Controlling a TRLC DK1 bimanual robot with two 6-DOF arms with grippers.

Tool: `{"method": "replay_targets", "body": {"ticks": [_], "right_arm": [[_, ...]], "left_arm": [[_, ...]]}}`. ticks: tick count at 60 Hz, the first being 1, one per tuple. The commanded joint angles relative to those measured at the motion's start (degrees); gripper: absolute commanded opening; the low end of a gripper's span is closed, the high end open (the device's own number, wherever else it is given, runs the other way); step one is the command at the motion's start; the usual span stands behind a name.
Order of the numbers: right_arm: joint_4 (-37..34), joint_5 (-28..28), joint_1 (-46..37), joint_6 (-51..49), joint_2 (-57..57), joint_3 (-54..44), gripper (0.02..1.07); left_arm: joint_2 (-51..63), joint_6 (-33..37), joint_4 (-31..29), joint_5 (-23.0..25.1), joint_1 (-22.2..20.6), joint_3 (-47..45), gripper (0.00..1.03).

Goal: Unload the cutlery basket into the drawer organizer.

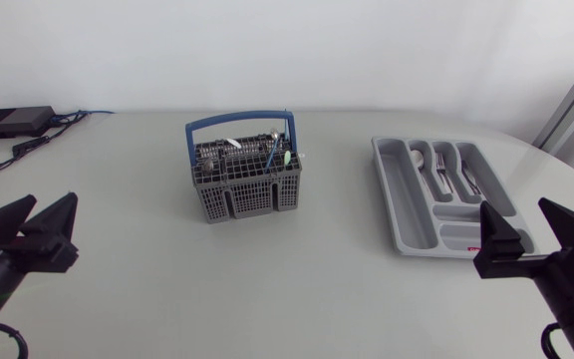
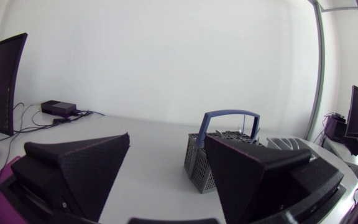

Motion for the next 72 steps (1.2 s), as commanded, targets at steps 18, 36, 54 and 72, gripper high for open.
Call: {"method": "replay_targets", "body": {"ticks": [18, 36, 54, 72], "right_arm": [[7.22, 1.73, 8.69, 1.85, 34.34, 15.49, 1.02], [4.85, 0.94, 13.61, 1.59, 53.32, 28.32, 1.02], [1.95, -7.06, 12.38, -9.40, 73.18, 42.12, 1.00], [-7.19, -18.84, 14.40, -16.87, 84.35, 57.15, 0.99]], "left_arm": [[29.55, -1.10, -4.08, -0.30, -1.48, 18.59, 0.98], [44.84, 2.94, -6.98, -0.04, -4.91, 27.91, 0.93], [60.31, 20.08, -11.11, 0.58, -8.33, 37.75, 0.92], [67.17, 28.08, -13.93, 8.49, -6.66, 41.44, 0.94]]}}
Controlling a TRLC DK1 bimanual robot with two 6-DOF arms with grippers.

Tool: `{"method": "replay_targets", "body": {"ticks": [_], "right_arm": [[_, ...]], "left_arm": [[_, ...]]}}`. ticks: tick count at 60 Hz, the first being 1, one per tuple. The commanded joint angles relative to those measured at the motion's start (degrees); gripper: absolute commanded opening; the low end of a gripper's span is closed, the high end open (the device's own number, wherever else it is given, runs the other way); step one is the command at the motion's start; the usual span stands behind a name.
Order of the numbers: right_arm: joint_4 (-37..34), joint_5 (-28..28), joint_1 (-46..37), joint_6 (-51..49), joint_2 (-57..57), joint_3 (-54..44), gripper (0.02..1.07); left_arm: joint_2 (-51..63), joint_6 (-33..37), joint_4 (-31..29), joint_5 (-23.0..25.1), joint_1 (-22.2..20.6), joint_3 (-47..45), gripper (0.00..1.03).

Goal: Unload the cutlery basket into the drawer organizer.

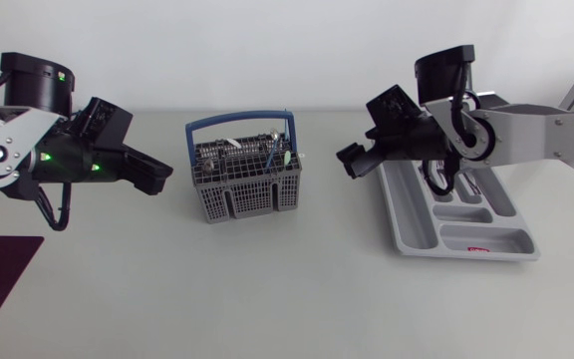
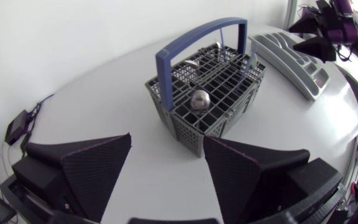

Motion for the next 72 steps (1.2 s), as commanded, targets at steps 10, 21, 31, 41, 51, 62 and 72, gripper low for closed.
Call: {"method": "replay_targets", "body": {"ticks": [10, 21, 31, 41, 51, 62, 72], "right_arm": [[-3.86, -13.22, 0.19, 0.23, 11.56, 13.29, 0.99], [-3.69, -15.07, 1.51, -0.12, 19.21, 20.85, 0.99], [-3.33, -13.66, 3.27, -0.29, 23.69, 26.30, 0.95], [-3.33, -10.76, 4.76, -0.29, 28.17, 31.05, 0.78], [-3.42, -9.45, 4.94, -0.20, 30.46, 32.98, 0.30], [-4.04, -10.24, 4.59, -0.47, 28.88, 30.96, 0.21], [-5.36, -9.88, 4.50, -0.20, 24.66, 26.91, 0.15]], "left_arm": [[3.90, 4.22, 2.94, 8.74, 3.23, 0.28, 0.94], [3.55, 5.28, 4.96, 11.56, 3.93, -0.77, 0.94], [3.37, 5.28, 6.54, 11.64, 4.11, -1.21, 0.94], [3.90, 5.19, 8.13, 11.64, 4.11, -2.09, 0.94], [3.90, 5.28, 8.74, 11.64, 4.19, -2.62, 0.94], [3.99, 5.28, 9.18, 11.64, 4.19, -3.06, 0.94], [2.84, 5.28, 9.01, 11.56, 3.84, -3.59, 0.94]]}}
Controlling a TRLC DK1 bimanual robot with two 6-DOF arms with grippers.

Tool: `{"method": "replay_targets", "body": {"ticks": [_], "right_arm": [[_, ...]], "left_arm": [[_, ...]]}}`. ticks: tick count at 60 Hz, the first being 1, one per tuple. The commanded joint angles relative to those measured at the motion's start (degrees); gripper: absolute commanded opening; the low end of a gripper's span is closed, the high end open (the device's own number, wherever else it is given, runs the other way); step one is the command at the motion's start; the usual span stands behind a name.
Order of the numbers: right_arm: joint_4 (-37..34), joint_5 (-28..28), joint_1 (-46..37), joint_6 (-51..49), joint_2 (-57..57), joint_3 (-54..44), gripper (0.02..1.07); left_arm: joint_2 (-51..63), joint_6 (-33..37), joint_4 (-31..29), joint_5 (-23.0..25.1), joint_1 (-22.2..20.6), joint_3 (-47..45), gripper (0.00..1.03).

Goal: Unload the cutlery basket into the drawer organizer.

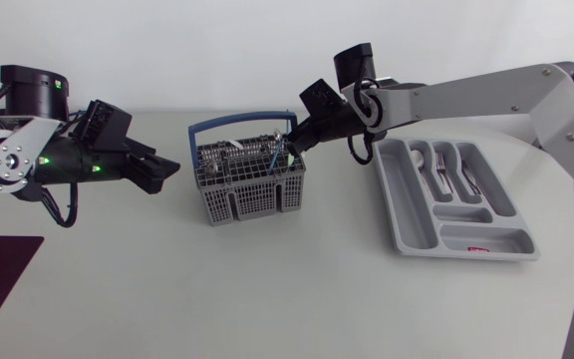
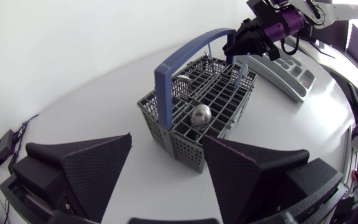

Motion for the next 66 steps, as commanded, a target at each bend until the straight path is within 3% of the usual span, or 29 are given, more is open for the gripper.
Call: {"method": "replay_targets", "body": {"ticks": [1, 12, 23, 28, 31, 34, 36, 44, 49, 58, 66], "right_arm": [[-1.80, -0.07, -0.14, -0.45, -3.17, -2.88, 0.15], [-2.23, 2.92, 0.92, 0.17, -10.73, -12.55, 0.15], [-2.85, 15.75, 6.02, 2.37, -18.64, -23.09, 0.16], [-3.55, 18.39, 7.95, 4.56, -21.01, -25.73, 0.17], [-4.70, 19.18, 9.44, 5.71, -22.42, -26.87, 0.31], [-4.70, 20.32, 10.59, 6.23, -24.61, -28.10, 0.63], [-4.78, 20.93, 10.94, 6.50, -25.67, -28.45, 0.74], [-4.78, 21.02, 10.67, 6.94, -28.13, -29.33, 0.77], [-4.52, 22.08, 10.76, 6.94, -31.29, -31.27, 0.87], [-4.61, 22.17, 9.80, 6.50, -36.92, -35.84, 0.87], [-4.52, 21.73, 4.96, 5.09, -40.34, -39.18, 0.87]], "left_arm": [[-0.35, 1.34, 0.26, 0.65, 0.15, -1.82, 0.94], [-2.02, 1.52, -0.62, 0.65, 0.06, -2.61, 0.94], [-4.21, 1.96, -0.70, 0.65, -0.20, -4.36, 0.94], [-4.92, 1.96, -0.62, 0.65, -0.38, -5.07, 0.94], [-5.36, 1.96, -0.53, 0.65, -0.55, -5.59, 0.94], [-6.06, 1.96, -0.53, 0.65, -0.91, -6.21, 0.94], [-6.59, 1.96, -0.53, 0.65, -0.99, -6.56, 0.94], [-9.05, 1.96, -0.79, 0.65, -1.35, -7.88, 0.94], [-11.25, 2.66, -2.55, 0.65, -1.35, -8.67, 0.94], [-18.54, 8.55, -10.28, 0.65, -2.05, -10.78, 0.94], [-24.69, 14.00, -16.26, 0.56, -5.65, -14.12, 0.94]]}}
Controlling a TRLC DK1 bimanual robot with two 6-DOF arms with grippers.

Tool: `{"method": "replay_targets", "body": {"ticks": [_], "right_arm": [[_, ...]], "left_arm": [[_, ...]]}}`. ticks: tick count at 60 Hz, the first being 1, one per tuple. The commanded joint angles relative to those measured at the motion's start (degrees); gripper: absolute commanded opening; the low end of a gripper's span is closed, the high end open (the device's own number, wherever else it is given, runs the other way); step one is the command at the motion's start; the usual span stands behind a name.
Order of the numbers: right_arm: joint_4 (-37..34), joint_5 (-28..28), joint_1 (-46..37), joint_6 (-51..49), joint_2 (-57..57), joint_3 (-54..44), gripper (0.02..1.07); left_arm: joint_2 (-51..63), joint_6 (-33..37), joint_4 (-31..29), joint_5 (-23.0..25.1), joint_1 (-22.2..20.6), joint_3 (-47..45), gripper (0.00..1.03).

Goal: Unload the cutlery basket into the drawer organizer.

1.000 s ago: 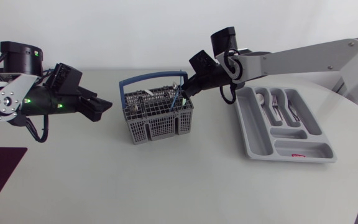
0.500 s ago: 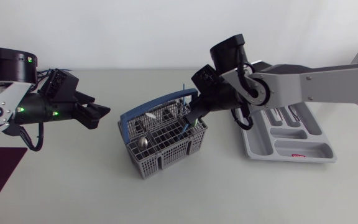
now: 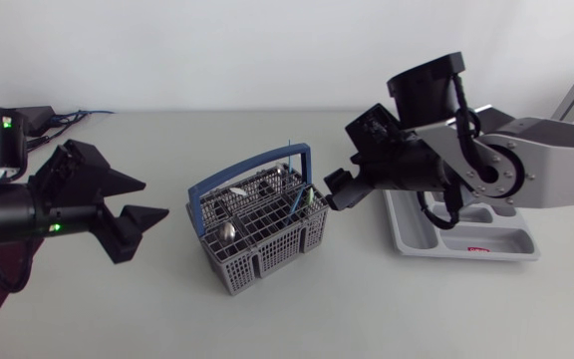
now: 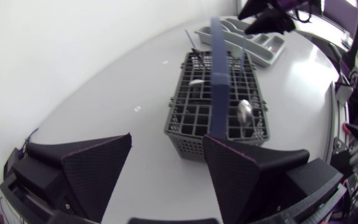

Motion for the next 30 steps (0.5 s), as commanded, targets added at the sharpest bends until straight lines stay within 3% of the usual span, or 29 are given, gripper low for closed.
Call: {"method": "replay_targets", "body": {"ticks": [1, 12, 30], "right_arm": [[-0.21, 0.24, -3.00, -0.88, -1.59, -2.74, 0.86], [3.13, -0.90, -8.09, -2.19, 3.33, -3.97, 0.86], [6.03, -2.22, -6.86, -1.14, 13.44, -0.46, 0.86]], "left_arm": [[-3.56, 5.00, -3.02, 0.56, -2.71, -3.63, 0.94], [-2.60, 7.90, -3.29, -3.13, -10.09, -8.38, 0.94], [7.77, 6.93, 8.05, -3.48, -8.86, -8.29, 0.94]]}}
